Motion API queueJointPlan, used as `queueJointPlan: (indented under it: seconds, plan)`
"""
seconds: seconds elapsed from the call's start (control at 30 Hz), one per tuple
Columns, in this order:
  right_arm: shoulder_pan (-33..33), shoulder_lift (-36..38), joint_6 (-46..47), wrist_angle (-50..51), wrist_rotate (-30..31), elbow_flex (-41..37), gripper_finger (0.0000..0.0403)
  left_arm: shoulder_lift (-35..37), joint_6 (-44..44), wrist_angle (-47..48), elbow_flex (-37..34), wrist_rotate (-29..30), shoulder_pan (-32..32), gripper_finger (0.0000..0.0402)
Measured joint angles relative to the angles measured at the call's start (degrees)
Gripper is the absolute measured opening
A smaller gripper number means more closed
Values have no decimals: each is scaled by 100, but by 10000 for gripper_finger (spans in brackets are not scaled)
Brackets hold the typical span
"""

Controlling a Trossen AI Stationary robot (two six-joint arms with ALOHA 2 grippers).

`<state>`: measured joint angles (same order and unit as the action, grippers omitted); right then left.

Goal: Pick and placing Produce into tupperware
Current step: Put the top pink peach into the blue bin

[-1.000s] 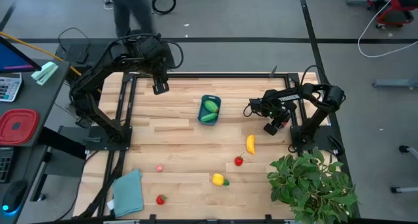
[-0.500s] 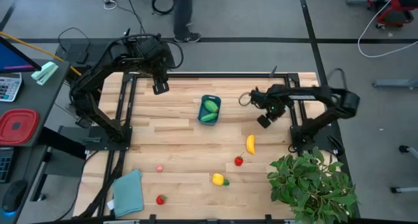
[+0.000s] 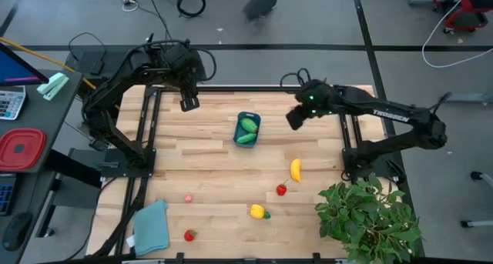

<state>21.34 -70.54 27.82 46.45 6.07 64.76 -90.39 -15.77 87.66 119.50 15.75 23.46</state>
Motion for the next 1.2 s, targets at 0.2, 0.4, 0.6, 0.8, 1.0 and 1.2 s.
queueJointPlan:
  seconds: [0.2,0.4,0.6,0.8,1.0,1.2]
  plan:
    - [-692,-879,-189,-1782,-651,62,76,0,7,0,0,2,0,172]
    - [-929,-2066,-538,-2919,-467,53,76,0,9,0,0,2,-2,172]
    - [-903,-2889,-408,-3383,-440,53,76,0,13,0,0,2,0,172]
    - [-916,-3170,-582,-3372,-546,53,80,0,13,0,0,2,-2,172]
    - [-916,-3168,-848,-3375,-609,53,118,0,13,-2,0,2,-1,172]
    - [-959,-3182,-853,-3386,-551,53,170,0,13,-2,0,1,0,172]
